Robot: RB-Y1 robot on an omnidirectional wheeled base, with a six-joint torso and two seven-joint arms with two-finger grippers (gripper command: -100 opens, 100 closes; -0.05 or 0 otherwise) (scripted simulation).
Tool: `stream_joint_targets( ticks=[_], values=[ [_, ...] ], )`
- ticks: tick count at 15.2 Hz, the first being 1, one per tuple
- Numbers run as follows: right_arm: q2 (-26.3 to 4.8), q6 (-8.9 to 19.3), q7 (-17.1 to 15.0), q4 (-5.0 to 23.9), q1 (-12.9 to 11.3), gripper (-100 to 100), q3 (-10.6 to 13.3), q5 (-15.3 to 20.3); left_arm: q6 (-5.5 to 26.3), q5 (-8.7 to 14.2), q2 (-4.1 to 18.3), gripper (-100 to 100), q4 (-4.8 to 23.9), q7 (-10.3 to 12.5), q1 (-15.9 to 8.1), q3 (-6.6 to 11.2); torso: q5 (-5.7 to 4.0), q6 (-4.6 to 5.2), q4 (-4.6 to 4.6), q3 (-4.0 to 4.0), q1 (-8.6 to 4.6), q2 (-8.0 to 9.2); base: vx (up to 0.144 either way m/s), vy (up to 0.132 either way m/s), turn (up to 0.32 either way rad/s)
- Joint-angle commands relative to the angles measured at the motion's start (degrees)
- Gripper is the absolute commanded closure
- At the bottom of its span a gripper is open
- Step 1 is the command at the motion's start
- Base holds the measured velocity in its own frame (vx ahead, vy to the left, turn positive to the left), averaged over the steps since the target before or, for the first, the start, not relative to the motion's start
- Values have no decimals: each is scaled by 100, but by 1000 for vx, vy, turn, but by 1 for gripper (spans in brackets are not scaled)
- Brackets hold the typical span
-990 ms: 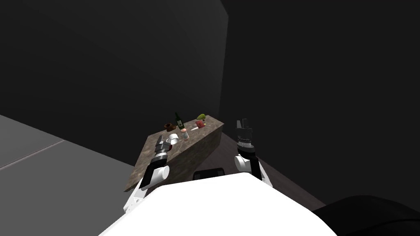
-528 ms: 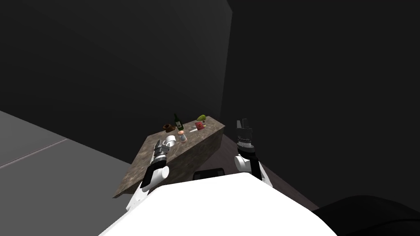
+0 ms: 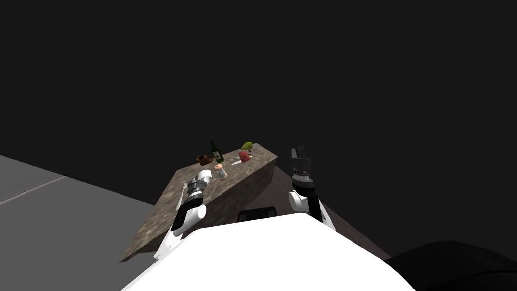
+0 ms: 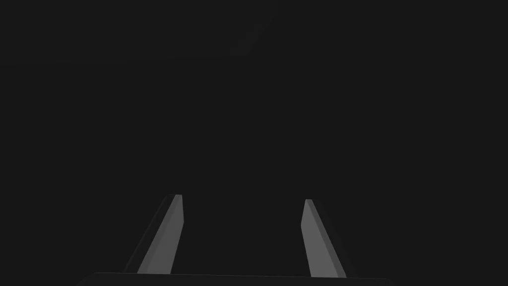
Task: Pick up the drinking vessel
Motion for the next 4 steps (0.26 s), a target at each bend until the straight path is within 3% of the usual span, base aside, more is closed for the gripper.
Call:
stream_joint_targets(
  ticks=[1, 4],
  values=[
    [0, 0, 0, 0, 0, 0, 0, 0, 0, 0, 0, 100, 0, 0, 0, 0, 0, 0, 0, 0, 0, 0, 5, 0, 0],
    [0, 0, 0, 0, 0, 0, 0, 0, -6, -4, 9, 100, -9, -7, -4, 6, 10, 4, -1, 5, 2, 11, 2, 2, 3]
  ],
)
